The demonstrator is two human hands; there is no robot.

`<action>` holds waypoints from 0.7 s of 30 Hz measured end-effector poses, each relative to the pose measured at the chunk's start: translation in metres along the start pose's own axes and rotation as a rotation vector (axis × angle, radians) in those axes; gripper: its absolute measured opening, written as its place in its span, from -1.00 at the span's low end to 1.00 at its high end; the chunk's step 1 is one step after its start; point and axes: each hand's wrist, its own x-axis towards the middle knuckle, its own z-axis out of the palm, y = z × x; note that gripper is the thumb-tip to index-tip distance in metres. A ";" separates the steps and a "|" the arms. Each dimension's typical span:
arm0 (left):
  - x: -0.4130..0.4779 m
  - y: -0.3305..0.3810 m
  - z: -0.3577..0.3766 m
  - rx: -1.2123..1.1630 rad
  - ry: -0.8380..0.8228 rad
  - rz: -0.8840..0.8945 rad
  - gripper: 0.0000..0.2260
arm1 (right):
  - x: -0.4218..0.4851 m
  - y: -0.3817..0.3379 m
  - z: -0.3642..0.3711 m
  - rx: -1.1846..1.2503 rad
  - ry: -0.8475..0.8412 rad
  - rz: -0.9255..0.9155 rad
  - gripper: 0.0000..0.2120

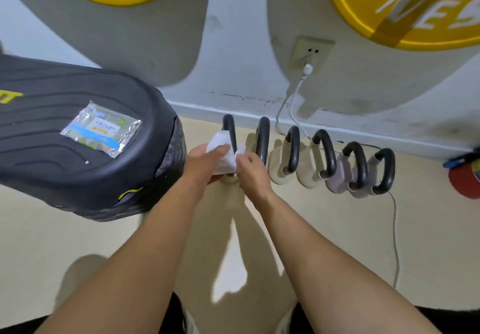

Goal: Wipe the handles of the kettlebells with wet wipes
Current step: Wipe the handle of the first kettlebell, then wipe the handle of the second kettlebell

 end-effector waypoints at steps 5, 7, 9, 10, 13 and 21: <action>-0.056 0.035 0.000 0.061 -0.232 0.066 -0.77 | -0.050 -0.046 -0.042 0.230 -0.211 0.041 -0.67; -0.070 0.057 -0.001 0.160 -0.213 0.092 -0.78 | -0.063 -0.068 -0.060 0.095 -0.154 -0.041 -0.87; -0.083 0.080 0.001 0.259 -0.186 0.139 -0.88 | -0.070 -0.087 -0.078 -0.011 -0.092 -0.090 -0.85; -0.089 0.090 0.003 0.308 -0.175 0.174 -0.90 | -0.073 -0.097 -0.087 -0.041 -0.081 -0.100 -0.85; -0.100 0.115 0.009 0.419 -0.105 0.297 -0.90 | -0.081 -0.129 -0.111 -0.129 -0.049 -0.156 -0.89; -0.076 0.154 0.025 0.580 -0.207 0.398 -0.77 | -0.040 -0.168 -0.153 -0.410 -0.065 -0.259 -0.78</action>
